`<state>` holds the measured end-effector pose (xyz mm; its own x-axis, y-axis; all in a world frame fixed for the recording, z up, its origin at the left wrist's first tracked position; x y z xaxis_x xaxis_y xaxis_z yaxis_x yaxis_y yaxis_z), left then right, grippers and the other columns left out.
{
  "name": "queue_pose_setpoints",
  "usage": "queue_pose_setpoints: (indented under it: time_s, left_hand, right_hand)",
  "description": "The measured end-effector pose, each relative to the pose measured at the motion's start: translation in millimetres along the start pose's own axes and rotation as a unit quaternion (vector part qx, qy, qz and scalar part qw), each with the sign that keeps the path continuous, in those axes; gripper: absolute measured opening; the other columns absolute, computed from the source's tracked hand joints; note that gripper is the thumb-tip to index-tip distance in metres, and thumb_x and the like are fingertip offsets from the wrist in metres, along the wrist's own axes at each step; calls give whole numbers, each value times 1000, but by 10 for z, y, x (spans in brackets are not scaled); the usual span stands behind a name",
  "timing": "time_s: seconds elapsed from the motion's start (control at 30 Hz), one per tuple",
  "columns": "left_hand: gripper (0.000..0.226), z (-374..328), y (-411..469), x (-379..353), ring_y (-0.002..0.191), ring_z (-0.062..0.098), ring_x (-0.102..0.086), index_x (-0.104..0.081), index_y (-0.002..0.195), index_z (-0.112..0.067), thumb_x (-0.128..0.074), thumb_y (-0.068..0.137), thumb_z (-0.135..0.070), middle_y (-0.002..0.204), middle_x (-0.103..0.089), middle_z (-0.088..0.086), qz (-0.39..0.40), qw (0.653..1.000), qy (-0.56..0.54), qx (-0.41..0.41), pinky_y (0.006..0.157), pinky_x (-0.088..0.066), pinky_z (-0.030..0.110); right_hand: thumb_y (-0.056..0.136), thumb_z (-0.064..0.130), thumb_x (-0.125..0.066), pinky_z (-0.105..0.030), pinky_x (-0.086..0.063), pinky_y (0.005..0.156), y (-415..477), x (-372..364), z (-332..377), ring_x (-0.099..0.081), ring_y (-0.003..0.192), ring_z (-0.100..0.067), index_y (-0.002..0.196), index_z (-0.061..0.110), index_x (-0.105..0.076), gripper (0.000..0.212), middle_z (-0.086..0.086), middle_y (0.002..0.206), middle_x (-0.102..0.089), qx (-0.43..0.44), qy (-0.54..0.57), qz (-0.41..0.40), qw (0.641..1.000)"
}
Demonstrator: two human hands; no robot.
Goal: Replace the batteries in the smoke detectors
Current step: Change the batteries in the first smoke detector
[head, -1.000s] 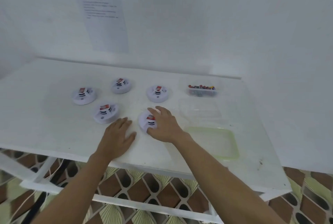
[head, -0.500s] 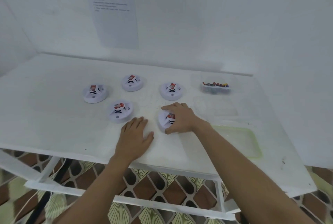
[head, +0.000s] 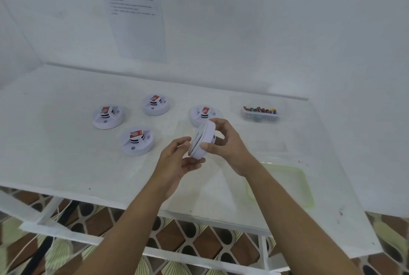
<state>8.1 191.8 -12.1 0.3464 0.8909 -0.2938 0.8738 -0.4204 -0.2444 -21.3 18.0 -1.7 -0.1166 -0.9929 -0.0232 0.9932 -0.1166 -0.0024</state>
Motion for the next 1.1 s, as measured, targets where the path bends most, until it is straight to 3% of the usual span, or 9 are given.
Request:
queue_pose_setpoints:
  time_s: [0.1,0.27,0.4,0.47,0.57,0.67,0.8,0.93,1.1]
  left_hand:
    - [22,-35,38,-81,84,23,-64,-60,121,-13,-50,102,-15,111,-67,10,-14,999,-17,-24,70,-53,29]
    - [21,-47,129,-114,104,24,-66,-63,117,-17,-50,101,-13,118,-68,4,-13,997,26,-70,78,-56,32]
    - [22,-73,136,-160,108,24,-66,-63,118,-21,-53,100,-17,118,-69,0,26,993,65,-93,81,-57,34]
    - [25,-90,136,-147,108,22,-66,-63,121,-21,-56,97,-18,120,-68,-1,50,992,73,-94,83,-57,36]
    - [40,-150,147,-78,106,26,-67,-60,127,-25,-70,89,-17,127,-63,-4,96,985,113,-90,88,-56,42]
    - [57,-238,190,-49,99,15,-66,-57,129,-39,-81,79,-27,129,-57,-13,103,953,264,-103,86,-57,33]
    - [63,-296,301,-24,98,0,-56,-60,125,-44,-85,67,-46,117,-52,-18,75,891,419,-160,80,-52,19]
    - [59,-282,324,-20,94,3,-54,-66,114,-40,-89,61,-47,104,-56,-15,57,856,467,-214,75,-45,14]
    - [60,-230,318,-19,83,3,-51,-67,105,-36,-81,51,-60,96,-56,-8,34,847,468,-250,68,-42,12]
  right_hand:
    - [67,17,-89,-35,-57,87,26,160,51,-66,115,-28,133,17,-47,79,-2,137,-55,-17,-5,42,999]
    - [56,20,-95,-36,-57,96,62,332,199,-59,124,-14,145,29,-39,105,7,139,-53,-50,-112,125,984]
    - [67,-16,-83,-20,-55,84,80,363,332,-62,103,7,120,33,-48,79,6,119,-61,-33,-155,191,969]
    - [67,-18,-82,-21,-55,84,99,409,355,-63,103,2,118,28,-53,75,3,116,-65,-23,-173,204,963]
    - [67,-21,-79,-18,-54,79,114,473,398,-63,98,5,113,30,-57,72,22,102,-68,-25,-196,212,957]
    - [67,-22,-78,-15,-53,75,142,531,396,-63,95,7,114,29,-55,73,16,105,-66,-29,-204,229,951]
    - [63,-4,-89,-20,-53,81,183,542,354,-60,113,-6,134,21,-49,86,6,124,-61,-46,-233,226,945]
    - [62,-6,-89,-19,-53,73,177,545,321,-62,114,-12,136,18,-49,87,2,126,-62,-59,-247,223,941]
    - [63,-9,-87,-19,-53,70,162,534,298,-64,112,-15,134,19,-51,85,-1,125,-64,-62,-240,214,945]
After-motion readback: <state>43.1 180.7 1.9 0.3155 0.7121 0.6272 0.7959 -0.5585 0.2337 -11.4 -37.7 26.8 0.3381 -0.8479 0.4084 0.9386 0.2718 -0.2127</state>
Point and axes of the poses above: each hand's wrist, its own y-axis towards the middle knuckle, its own x-axis out of the back of the hand, z = x × y, the point moved 1 cm from there along y, towards the middle knuckle
